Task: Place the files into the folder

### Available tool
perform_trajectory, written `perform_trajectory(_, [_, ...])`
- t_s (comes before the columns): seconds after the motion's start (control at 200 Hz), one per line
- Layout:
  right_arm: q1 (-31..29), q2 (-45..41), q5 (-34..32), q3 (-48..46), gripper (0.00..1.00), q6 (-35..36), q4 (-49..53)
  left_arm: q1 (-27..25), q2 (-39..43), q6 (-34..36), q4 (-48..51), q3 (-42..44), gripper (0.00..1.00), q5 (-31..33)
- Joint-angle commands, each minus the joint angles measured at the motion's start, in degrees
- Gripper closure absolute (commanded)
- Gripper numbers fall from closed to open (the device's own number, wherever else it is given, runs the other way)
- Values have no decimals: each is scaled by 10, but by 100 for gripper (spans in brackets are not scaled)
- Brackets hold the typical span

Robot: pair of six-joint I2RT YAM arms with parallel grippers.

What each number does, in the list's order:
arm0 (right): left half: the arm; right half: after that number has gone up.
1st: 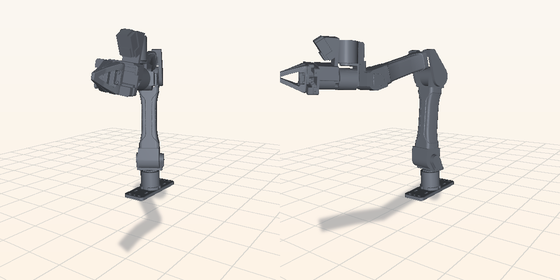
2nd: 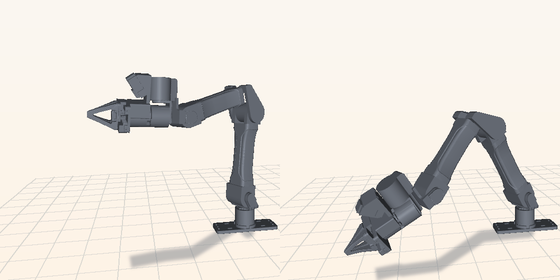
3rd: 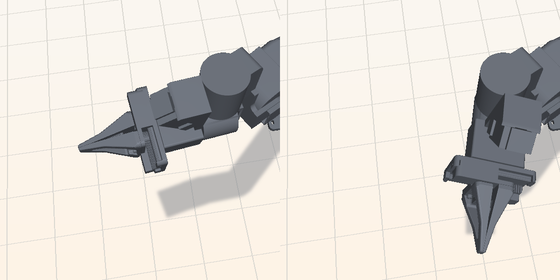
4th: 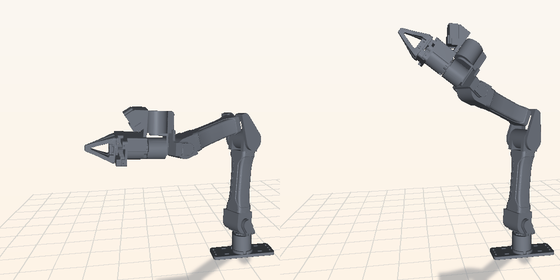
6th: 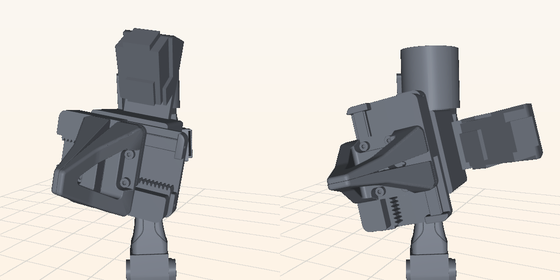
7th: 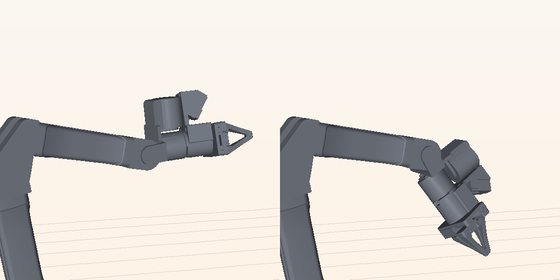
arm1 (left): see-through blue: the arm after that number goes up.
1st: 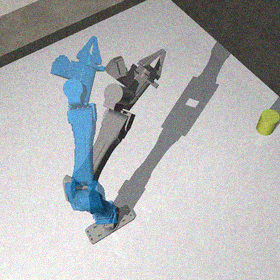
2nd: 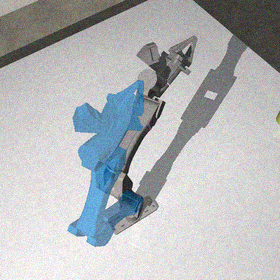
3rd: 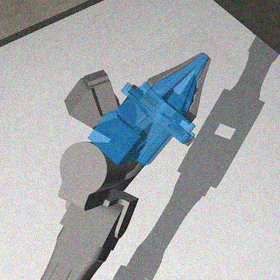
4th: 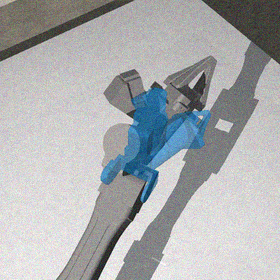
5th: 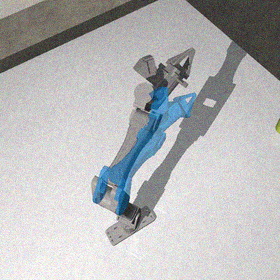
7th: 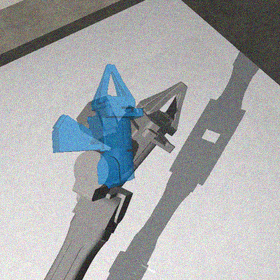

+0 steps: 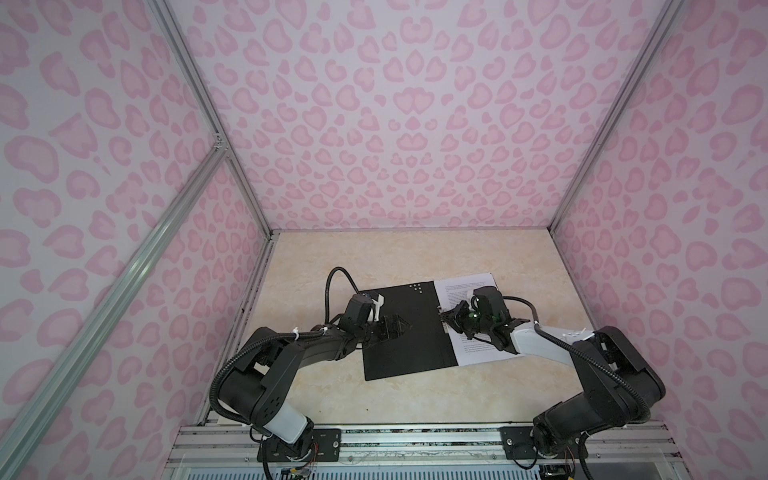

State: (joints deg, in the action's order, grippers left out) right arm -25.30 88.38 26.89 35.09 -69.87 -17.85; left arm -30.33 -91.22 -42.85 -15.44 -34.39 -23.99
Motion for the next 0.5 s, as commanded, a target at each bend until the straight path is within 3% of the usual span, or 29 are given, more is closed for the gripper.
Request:
perform_trajectory(0.0, [0,-1,10,-12,93,-2,-25,0,-14,-3,131,6,1,46])
perform_trajectory(0.185, [1,-9,14,-31,100,20,-26,0,-12,-4,145,5,1,69])
perform_trajectory(0.5, [11,-12,-4,-88,100,128,6,1,-20,-12,170,-3,1,103])
